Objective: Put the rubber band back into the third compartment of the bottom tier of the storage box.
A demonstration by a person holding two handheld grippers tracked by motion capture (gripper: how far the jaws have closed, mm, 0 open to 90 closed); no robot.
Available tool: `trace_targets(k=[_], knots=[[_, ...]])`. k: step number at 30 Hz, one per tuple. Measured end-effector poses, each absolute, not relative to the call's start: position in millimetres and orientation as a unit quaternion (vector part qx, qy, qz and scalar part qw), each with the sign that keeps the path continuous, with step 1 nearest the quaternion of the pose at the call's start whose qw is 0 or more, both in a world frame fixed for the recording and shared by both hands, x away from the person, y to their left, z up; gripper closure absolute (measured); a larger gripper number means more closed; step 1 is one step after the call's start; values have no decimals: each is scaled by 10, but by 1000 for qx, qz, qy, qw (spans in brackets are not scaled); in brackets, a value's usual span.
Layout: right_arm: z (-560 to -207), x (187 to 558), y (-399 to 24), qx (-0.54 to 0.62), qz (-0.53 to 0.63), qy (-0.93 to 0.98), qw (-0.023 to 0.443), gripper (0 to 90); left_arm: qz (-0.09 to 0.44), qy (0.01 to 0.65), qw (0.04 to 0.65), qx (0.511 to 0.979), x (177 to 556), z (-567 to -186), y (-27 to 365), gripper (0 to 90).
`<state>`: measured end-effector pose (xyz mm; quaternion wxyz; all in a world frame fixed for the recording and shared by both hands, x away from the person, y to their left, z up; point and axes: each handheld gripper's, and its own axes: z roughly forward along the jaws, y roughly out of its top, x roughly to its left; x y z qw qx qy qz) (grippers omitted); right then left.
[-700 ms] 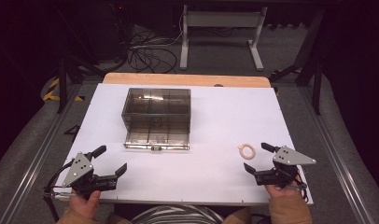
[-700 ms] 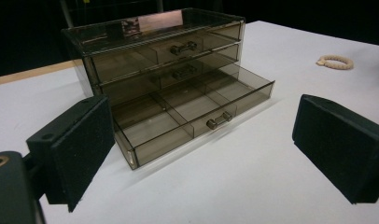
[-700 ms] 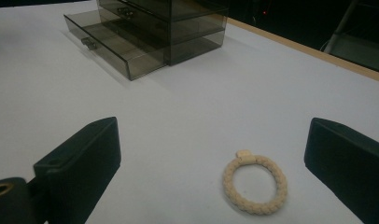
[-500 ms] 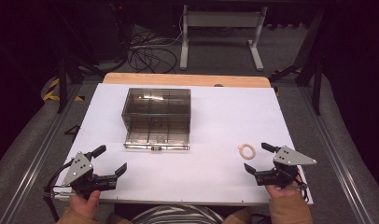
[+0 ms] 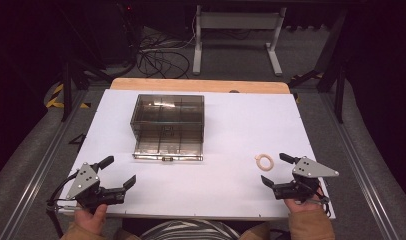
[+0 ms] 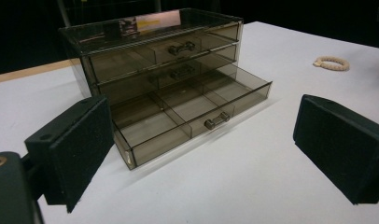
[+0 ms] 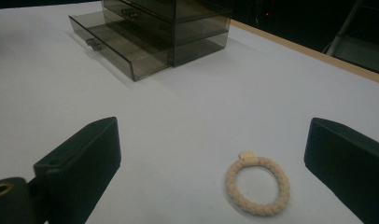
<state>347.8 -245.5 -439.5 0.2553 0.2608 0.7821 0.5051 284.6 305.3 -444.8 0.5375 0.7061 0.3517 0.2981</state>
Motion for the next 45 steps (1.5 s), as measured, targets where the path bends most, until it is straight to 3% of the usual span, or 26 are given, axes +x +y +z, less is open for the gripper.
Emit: trace_targets(k=[45], knots=[[-4122, 3853, -2426, 281, 487, 784, 264, 44, 295, 355, 532, 710, 2863, -4455, 3046, 62]])
